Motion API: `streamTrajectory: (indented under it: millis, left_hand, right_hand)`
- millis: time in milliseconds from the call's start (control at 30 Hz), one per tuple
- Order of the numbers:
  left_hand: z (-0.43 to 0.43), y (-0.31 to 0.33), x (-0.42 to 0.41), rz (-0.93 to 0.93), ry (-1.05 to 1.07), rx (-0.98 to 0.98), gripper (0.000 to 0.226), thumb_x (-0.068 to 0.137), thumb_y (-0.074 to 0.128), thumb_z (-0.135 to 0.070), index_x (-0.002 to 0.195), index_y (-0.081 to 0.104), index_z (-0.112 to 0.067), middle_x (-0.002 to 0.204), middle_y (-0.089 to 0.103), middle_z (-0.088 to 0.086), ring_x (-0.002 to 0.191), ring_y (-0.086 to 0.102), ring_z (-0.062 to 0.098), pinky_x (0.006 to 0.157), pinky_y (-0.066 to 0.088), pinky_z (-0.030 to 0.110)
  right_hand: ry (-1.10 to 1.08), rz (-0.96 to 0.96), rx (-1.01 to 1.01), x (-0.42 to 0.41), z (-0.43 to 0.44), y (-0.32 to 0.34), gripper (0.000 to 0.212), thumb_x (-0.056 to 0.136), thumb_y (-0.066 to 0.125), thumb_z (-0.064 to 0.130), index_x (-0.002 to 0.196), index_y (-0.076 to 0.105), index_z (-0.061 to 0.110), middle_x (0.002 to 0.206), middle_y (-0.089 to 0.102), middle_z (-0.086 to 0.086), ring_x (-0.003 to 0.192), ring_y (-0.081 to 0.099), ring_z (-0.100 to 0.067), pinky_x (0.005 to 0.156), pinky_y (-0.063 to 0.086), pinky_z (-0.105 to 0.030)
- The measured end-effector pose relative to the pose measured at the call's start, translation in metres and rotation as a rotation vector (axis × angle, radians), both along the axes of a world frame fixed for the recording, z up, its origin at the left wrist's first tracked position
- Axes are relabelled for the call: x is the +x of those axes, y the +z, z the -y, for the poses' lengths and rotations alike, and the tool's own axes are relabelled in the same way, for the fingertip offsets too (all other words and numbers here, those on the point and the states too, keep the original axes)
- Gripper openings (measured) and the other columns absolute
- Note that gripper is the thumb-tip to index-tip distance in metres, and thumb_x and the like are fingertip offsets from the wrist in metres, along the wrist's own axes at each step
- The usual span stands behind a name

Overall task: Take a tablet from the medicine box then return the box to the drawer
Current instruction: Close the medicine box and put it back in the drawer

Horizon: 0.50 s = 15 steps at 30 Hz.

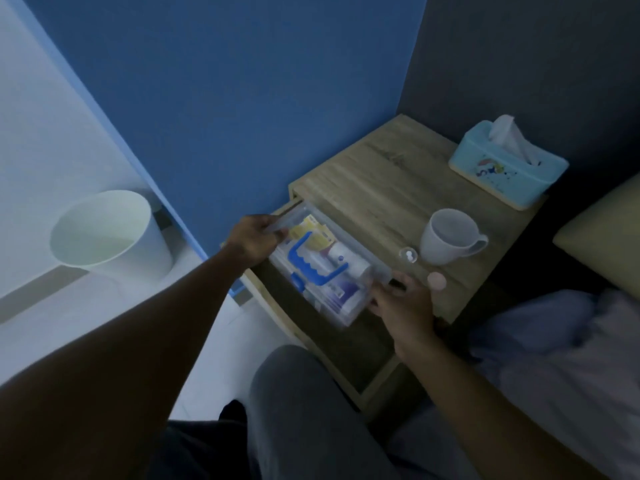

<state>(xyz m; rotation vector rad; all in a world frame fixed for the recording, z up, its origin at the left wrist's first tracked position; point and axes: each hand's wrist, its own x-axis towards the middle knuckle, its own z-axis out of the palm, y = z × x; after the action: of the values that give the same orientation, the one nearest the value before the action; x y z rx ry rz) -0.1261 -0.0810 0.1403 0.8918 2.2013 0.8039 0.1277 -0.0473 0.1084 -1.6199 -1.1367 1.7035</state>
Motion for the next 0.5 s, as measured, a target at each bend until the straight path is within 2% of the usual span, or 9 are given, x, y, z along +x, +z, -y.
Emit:
streamTrajectory:
  millis: [100, 167, 267, 333, 400, 500]
  left_hand:
    - [-0.001, -0.027, 0.000, -0.046, -0.078, -0.096, 0.035, 0.091, 0.061, -0.034, 0.119, 0.067, -0.014, 0.110, 0.069, 0.011, 0.101, 0.064, 0.026, 0.092, 0.054, 0.041]
    - [-0.005, -0.044, 0.000, -0.044, -0.117, -0.145, 0.035, 0.090, 0.062, -0.034, 0.120, 0.064, -0.016, 0.108, 0.067, 0.009, 0.095, 0.064, 0.022, 0.082, 0.056, 0.040]
    - [-0.013, -0.068, 0.000, 0.032, -0.178, -0.166, 0.036, 0.090, 0.062, -0.029, 0.125, 0.057, -0.019, 0.108, 0.064, 0.004, 0.082, 0.061, 0.008, 0.060, 0.048, 0.023]
    - [-0.021, -0.082, 0.002, 0.061, -0.196, -0.174, 0.037, 0.090, 0.063, -0.031, 0.124, 0.055, -0.018, 0.103, 0.063, 0.000, 0.078, 0.058, 0.003, 0.056, 0.043, 0.019]
    - [-0.029, -0.093, 0.005, 0.086, -0.187, -0.211, 0.039, 0.090, 0.063, -0.037, 0.122, 0.055, -0.015, 0.100, 0.063, 0.000, 0.080, 0.062, 0.008, 0.055, 0.044, 0.019]
    - [-0.037, -0.107, 0.010, 0.085, -0.155, -0.216, 0.044, 0.090, 0.063, -0.035, 0.125, 0.053, -0.011, 0.110, 0.064, 0.006, 0.091, 0.063, 0.016, 0.056, 0.046, 0.021]
  right_hand:
    - [-0.041, 0.016, -0.049, 0.001, 0.009, -0.028, 0.074, 0.081, 0.080, 0.027, 0.145, 0.044, 0.022, 0.126, 0.066, -0.006, 0.103, 0.071, -0.021, 0.088, 0.060, -0.047]
    - [-0.056, 0.064, -0.057, 0.001, 0.011, -0.045, 0.076, 0.081, 0.080, 0.027, 0.146, 0.042, 0.024, 0.131, 0.064, -0.006, 0.109, 0.068, -0.022, 0.089, 0.059, -0.048]
    - [-0.061, 0.163, -0.037, 0.000, 0.010, -0.066, 0.074, 0.082, 0.078, 0.030, 0.146, 0.042, 0.027, 0.136, 0.060, -0.005, 0.116, 0.064, -0.023, 0.091, 0.058, -0.048]
    - [-0.063, 0.209, -0.022, -0.001, 0.008, -0.079, 0.072, 0.083, 0.077, 0.031, 0.145, 0.042, 0.027, 0.137, 0.059, -0.005, 0.118, 0.062, -0.023, 0.093, 0.057, -0.048]
    - [-0.066, 0.243, -0.013, -0.002, 0.006, -0.089, 0.067, 0.084, 0.076, 0.028, 0.143, 0.045, 0.029, 0.135, 0.061, -0.003, 0.118, 0.062, -0.021, 0.093, 0.057, -0.046]
    - [-0.066, 0.259, -0.019, -0.003, 0.001, -0.102, 0.065, 0.084, 0.076, 0.025, 0.141, 0.046, 0.030, 0.132, 0.063, -0.001, 0.116, 0.064, -0.019, 0.092, 0.058, -0.045]
